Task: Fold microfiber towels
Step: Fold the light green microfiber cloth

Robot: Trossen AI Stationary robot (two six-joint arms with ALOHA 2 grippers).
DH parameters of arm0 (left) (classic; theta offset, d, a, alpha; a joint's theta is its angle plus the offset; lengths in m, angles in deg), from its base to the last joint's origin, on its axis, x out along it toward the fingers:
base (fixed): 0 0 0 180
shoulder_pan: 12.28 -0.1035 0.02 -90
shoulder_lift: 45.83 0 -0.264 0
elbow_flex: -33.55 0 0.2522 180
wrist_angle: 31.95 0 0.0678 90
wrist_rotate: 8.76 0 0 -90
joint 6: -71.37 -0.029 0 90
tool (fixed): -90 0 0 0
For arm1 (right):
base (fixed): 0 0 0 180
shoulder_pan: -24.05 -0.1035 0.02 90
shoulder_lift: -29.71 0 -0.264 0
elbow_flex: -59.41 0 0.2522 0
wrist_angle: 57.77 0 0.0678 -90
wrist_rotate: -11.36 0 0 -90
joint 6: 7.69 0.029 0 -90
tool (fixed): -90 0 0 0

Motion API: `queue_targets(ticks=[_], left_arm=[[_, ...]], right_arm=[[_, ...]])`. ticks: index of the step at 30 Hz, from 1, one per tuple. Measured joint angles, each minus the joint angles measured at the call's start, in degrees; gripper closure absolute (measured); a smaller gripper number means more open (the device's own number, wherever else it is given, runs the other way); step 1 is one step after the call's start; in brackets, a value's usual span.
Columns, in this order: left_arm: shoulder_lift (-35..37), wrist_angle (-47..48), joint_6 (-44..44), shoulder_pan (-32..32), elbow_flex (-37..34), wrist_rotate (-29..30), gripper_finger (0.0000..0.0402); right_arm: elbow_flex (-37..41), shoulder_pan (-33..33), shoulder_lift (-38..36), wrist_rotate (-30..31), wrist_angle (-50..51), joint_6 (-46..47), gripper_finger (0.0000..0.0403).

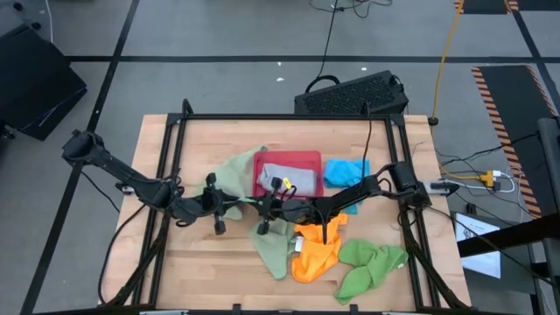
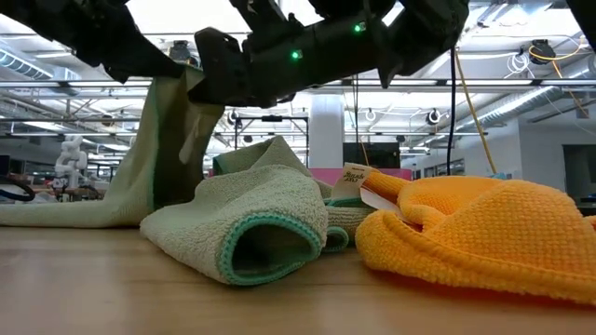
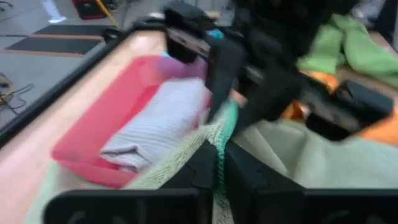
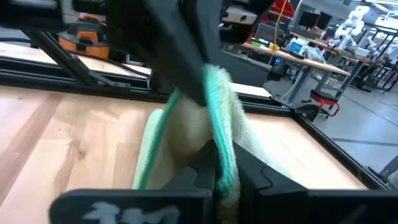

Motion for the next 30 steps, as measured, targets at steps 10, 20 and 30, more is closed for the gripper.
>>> queue_targets(ticks=[10,20,30], left_arm=[[-7.41,-6.60,-0.46,0.62,0.00,-0.68,0.0203],[-12.20,-15.54,0.75,2.52,0.00,-5.45,0.0149],[-17.05,-14.91,14.89,12.04,0.00,-1.37,0.0149]], right_arm=[[0.02,0.49,-4.13,0.15,-2.52,-4.05,0.0401],[0.02,-0.09,-13.74,-0.06,5.80,-10.53,0.0402],[0.07,-2.80,-23.34,-0.25,23.50,-10.62,0.0401]])
